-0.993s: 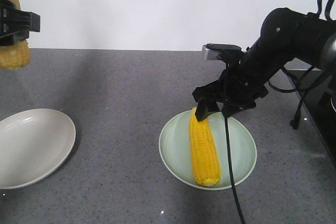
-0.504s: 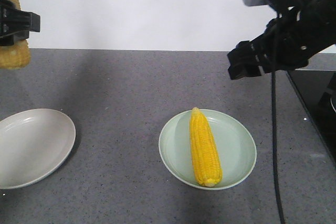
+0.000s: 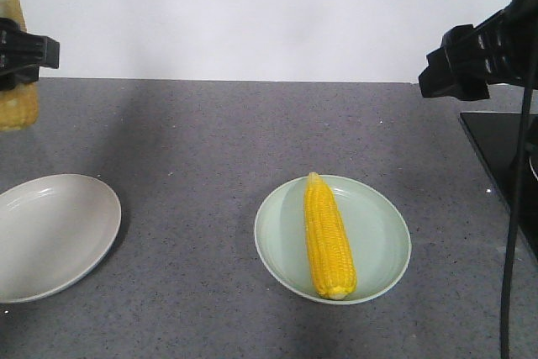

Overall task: Distribute corn equally
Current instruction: 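Lower the left gripper's corn onto the cream plate and release it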

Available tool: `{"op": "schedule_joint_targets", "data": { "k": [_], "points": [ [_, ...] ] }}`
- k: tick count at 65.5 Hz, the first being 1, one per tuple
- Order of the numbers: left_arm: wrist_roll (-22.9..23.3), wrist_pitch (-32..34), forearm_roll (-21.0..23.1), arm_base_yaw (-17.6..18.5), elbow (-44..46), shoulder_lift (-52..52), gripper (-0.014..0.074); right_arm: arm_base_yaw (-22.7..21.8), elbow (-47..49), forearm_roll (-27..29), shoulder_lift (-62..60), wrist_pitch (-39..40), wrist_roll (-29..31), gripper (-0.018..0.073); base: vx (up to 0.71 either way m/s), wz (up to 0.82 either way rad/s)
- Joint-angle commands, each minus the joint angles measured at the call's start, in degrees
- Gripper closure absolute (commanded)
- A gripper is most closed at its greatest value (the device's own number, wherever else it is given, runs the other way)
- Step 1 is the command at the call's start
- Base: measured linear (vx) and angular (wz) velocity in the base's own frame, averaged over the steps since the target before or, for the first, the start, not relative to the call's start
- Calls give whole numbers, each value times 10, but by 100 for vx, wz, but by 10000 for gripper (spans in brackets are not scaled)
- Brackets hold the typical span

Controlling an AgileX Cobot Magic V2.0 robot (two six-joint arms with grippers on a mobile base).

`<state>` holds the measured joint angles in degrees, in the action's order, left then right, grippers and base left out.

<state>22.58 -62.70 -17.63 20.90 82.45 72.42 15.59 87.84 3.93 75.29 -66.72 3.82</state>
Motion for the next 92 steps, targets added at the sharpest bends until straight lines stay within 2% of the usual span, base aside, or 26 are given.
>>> {"op": "schedule_joint_targets", "data": {
  "k": [1, 32, 56, 74, 85, 92],
  "points": [
    [-5, -5, -14, 0, 12, 2, 450, 1, 13, -4, -12, 27, 1, 46, 0, 0],
    [-21, -89, -44, 0, -53, 103, 450, 1, 13, -6, -12, 28, 2, 46, 0, 0],
    [-38, -90, -46, 0, -87, 170, 450, 1, 13, -6, -12, 28, 3, 46, 0, 0],
    [-46, -90, -45, 0, -123, 181, 445, 1, 13, -6, -12, 28, 3, 46, 0, 0],
    [-44, -81, -46, 0, -130, 181, 406, 1, 13, -5, -12, 28, 3, 46, 0, 0],
    [-44, -79, -46, 0, -130, 181, 335, 1, 13, -5, -12, 28, 3, 46, 0, 0]
  ]
}}
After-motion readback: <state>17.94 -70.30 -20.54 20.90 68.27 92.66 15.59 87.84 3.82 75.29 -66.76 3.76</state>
